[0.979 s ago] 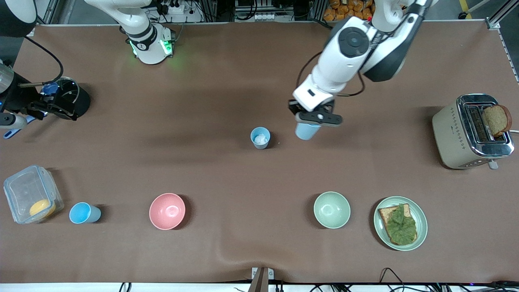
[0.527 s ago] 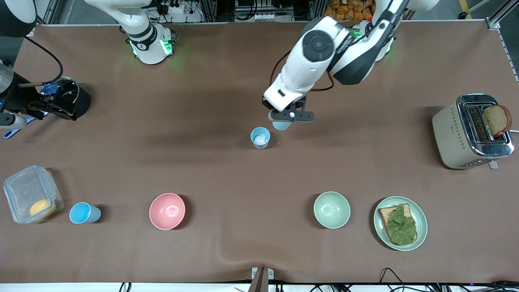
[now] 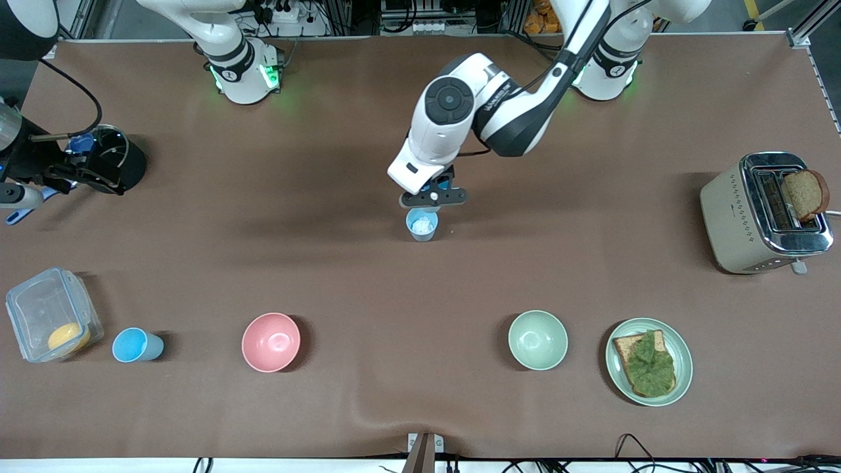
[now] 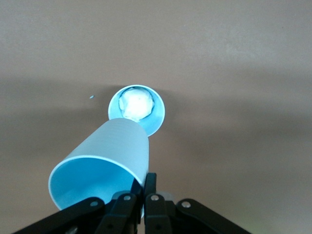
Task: Stack blue cups with both arms
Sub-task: 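Lower the held cup into the middle cup and open the left gripper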
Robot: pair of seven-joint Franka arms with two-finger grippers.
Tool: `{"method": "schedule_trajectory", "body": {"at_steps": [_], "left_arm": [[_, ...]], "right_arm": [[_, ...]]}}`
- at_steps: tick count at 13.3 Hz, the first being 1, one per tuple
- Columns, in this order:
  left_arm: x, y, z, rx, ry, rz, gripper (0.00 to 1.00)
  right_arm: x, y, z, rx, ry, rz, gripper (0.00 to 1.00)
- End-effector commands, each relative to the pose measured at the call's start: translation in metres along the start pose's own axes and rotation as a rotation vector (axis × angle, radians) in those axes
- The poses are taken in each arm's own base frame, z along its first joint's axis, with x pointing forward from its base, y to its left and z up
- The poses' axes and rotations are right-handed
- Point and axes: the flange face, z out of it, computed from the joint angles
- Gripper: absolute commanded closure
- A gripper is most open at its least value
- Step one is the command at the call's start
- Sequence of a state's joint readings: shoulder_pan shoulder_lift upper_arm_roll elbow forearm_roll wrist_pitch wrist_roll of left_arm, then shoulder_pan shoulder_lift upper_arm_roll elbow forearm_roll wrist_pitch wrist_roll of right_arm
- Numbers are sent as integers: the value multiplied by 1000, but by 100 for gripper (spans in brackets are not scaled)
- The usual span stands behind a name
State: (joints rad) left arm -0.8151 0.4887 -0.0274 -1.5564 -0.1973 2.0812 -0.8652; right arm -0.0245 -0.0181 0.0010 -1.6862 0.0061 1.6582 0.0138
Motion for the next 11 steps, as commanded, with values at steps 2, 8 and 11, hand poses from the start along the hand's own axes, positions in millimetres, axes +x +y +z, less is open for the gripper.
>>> {"method": "schedule_trajectory", "body": {"at_steps": [2, 8, 11], "left_arm": [[5, 14, 10, 11, -1, -20, 100], [22, 19, 26, 18, 22, -41, 100], [18, 27, 33, 11, 31, -36, 100]], "right_arm": [[-2, 1, -2, -8, -1, 8, 0], [-2, 1, -2, -6, -2, 8, 0], [-2, 1, -2, -6, -2, 8, 0]]}}
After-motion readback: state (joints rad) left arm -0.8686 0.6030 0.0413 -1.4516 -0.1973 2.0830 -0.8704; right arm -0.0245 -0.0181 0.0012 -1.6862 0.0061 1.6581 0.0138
